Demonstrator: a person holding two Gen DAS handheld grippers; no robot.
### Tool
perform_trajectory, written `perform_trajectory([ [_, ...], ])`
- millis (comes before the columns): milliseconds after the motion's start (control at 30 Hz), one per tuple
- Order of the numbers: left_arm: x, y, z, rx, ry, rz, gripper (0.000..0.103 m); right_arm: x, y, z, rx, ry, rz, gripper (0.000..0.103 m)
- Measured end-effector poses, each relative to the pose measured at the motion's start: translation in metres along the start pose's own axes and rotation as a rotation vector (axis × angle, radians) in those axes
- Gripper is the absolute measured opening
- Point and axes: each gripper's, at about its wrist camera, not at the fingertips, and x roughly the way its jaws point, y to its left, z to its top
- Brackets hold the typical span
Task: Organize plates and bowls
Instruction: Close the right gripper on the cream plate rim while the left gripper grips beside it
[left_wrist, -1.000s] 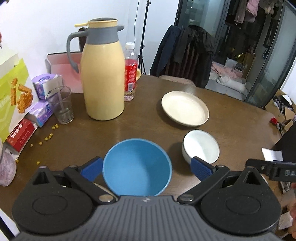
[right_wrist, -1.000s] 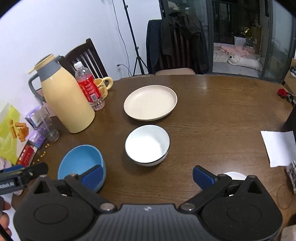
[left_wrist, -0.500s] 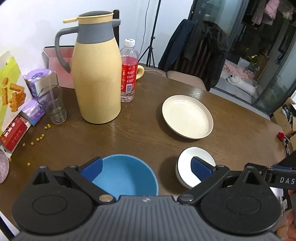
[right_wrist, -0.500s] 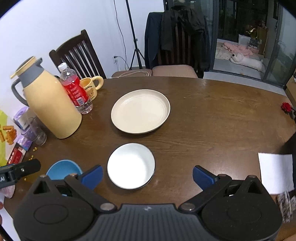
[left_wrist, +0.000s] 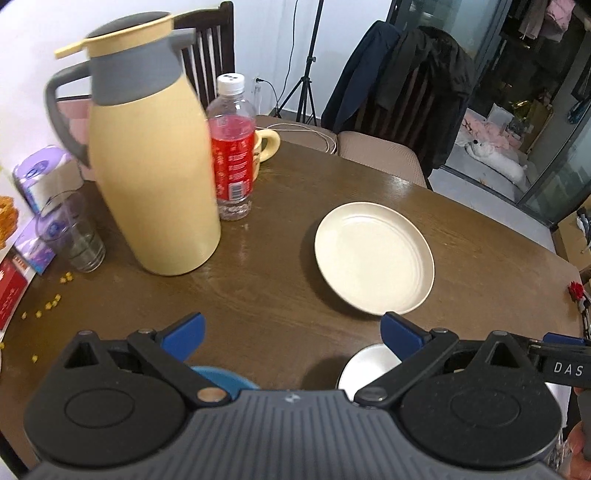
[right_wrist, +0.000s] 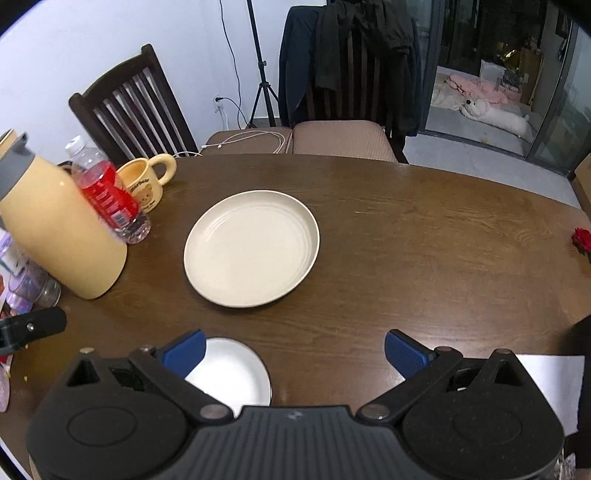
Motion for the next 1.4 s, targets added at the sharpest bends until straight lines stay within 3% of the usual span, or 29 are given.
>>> perform_trajectory([
  [233,0.035,-0.013,0.024,-0.013,0.041,-0.002,0.103,0.031,-0.007,0.029,-0.001,0.017,0.009,0.103],
  [467,0.071,-0.02,0.044,-0.019,0.068,0.052,0.103,0.082,-0.008,0.05,-0.027,0.089,-0.011,0.103],
  [933,0.134,-0.035,0.067,-0.016,0.129,0.107,0.103,0.154,-0.017,0.087,0.022,0.159,-0.022,0.094],
  [1200,0.174,-0.049,0.077,-0.02,0.159,0.124,0.103,0.181,-0.026,0.114,0.04,0.176,-0.033,0.082],
  [1400,0.203,-0.048,0.081,-0.043,0.194,0.15,0.099,0.206,-0.031,0.118,0.044,0.207,-0.036,0.059],
])
